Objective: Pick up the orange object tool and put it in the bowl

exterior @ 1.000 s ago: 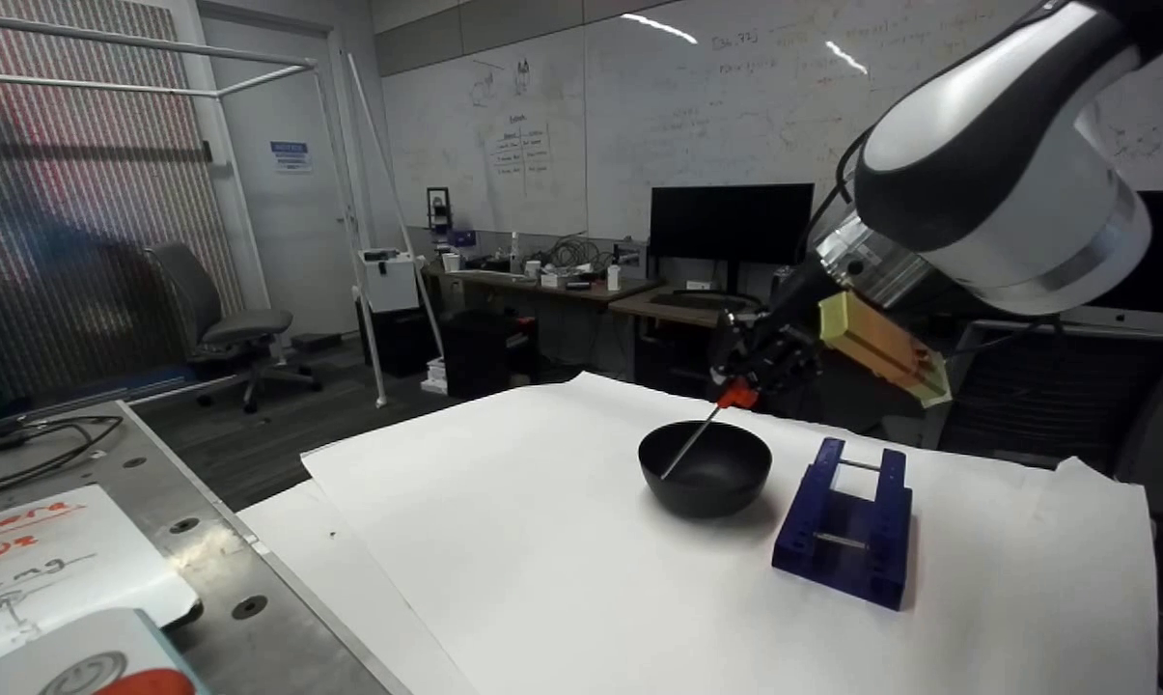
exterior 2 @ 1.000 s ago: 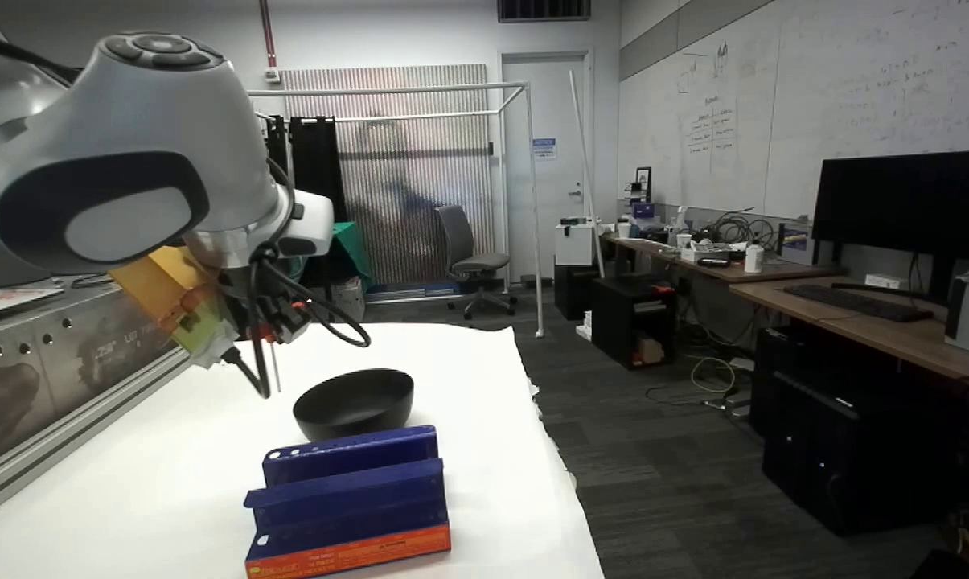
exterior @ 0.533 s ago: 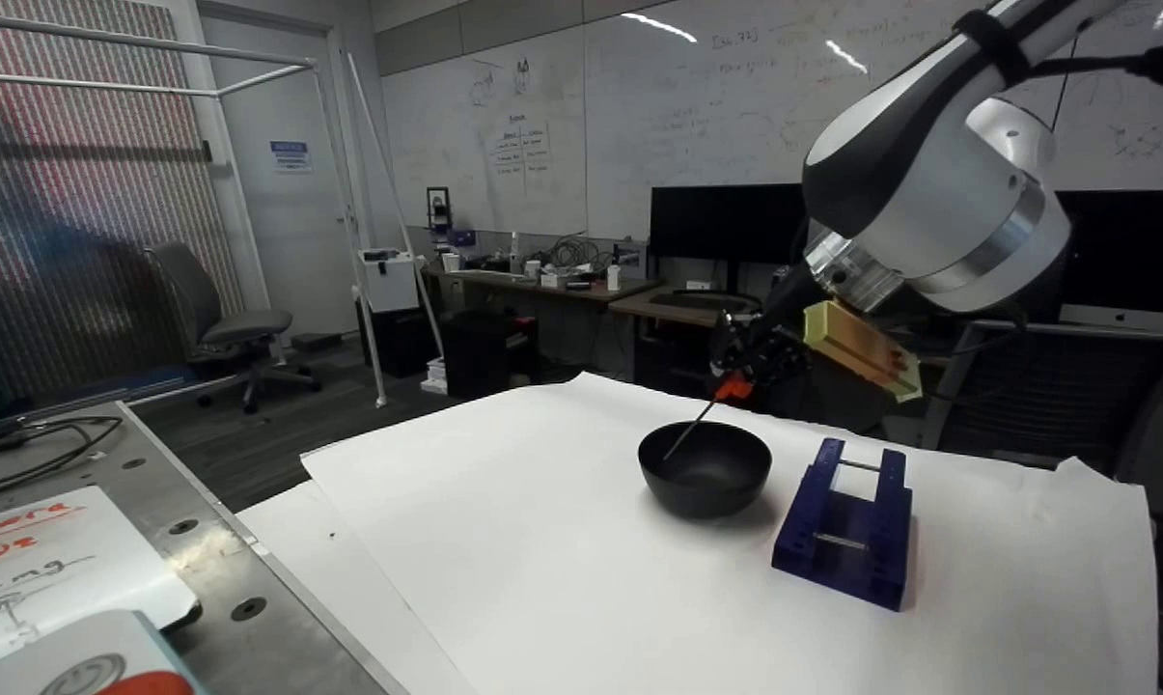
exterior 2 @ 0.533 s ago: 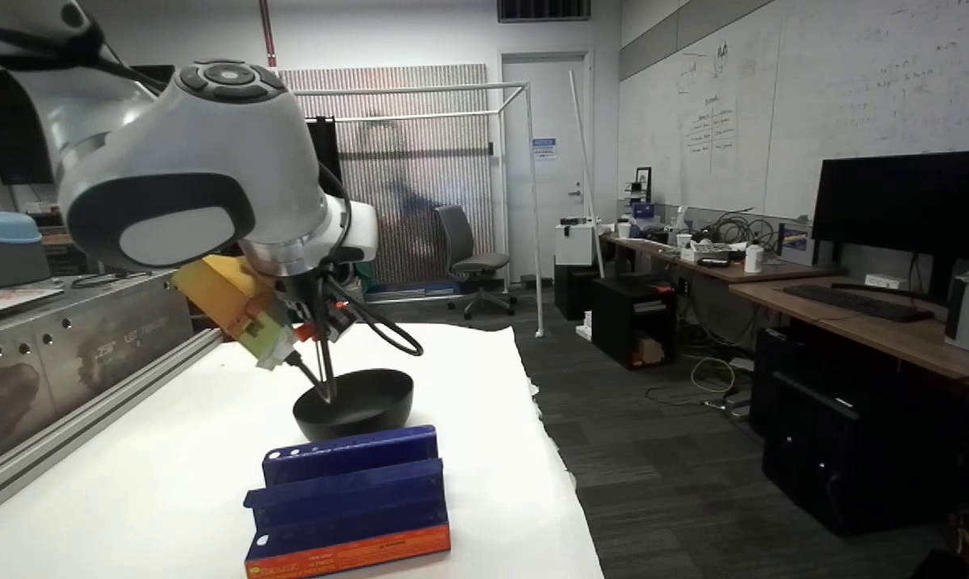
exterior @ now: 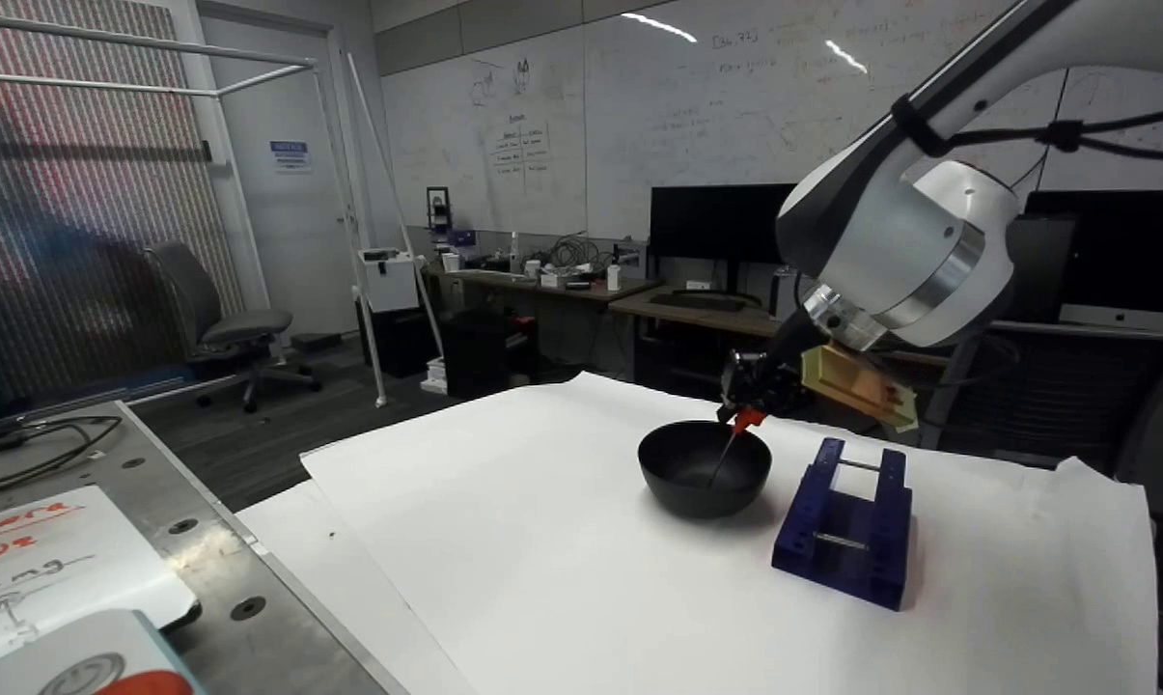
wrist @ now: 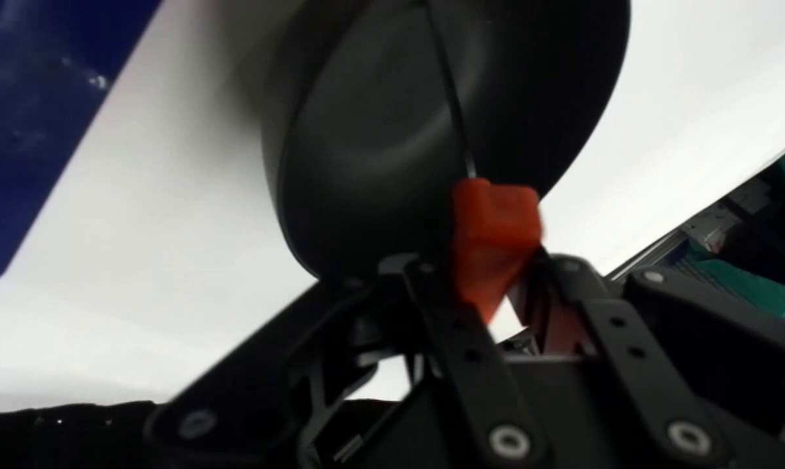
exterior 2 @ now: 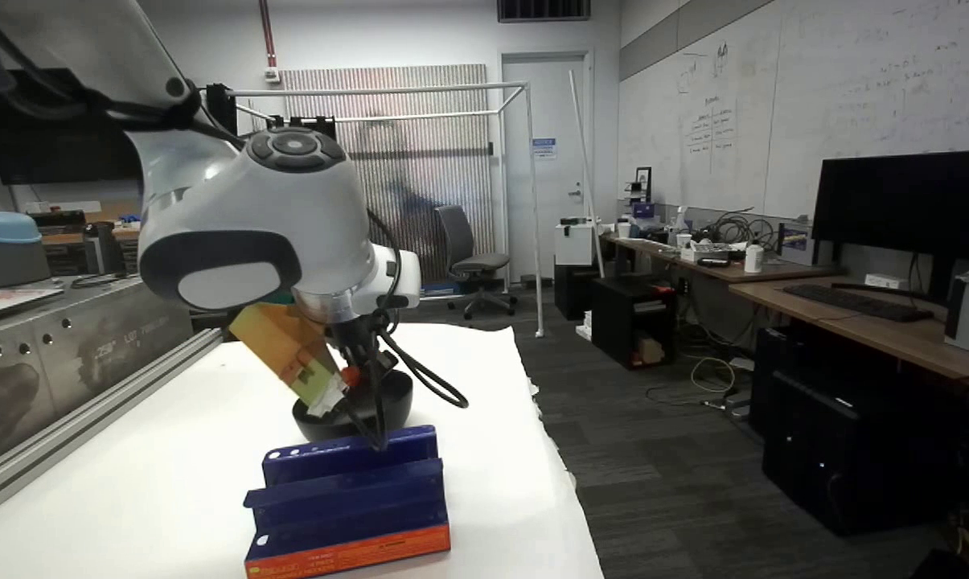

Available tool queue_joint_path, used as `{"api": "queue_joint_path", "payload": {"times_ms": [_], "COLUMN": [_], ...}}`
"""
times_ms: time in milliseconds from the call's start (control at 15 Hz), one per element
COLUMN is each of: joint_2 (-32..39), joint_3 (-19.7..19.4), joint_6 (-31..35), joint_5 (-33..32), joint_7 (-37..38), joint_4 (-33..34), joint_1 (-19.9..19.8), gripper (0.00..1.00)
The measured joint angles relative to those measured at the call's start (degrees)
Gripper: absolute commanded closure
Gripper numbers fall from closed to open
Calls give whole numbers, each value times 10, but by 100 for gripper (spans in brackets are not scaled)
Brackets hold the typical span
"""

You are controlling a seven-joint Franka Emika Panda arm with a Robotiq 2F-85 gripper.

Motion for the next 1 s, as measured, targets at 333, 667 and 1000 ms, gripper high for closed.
{"api": "queue_joint_path", "payload": {"times_ms": [333, 667, 1000], "joint_2": [33, 9, -67], "joint_3": [0, -10, -112], "joint_6": [-1, -34, -141], "joint_5": [2, -48, -287], "joint_7": [-4, 18, 232], "joint_4": [12, -3, -91], "joint_1": [-7, -6, 70], "gripper": [0, 0, 0]}}
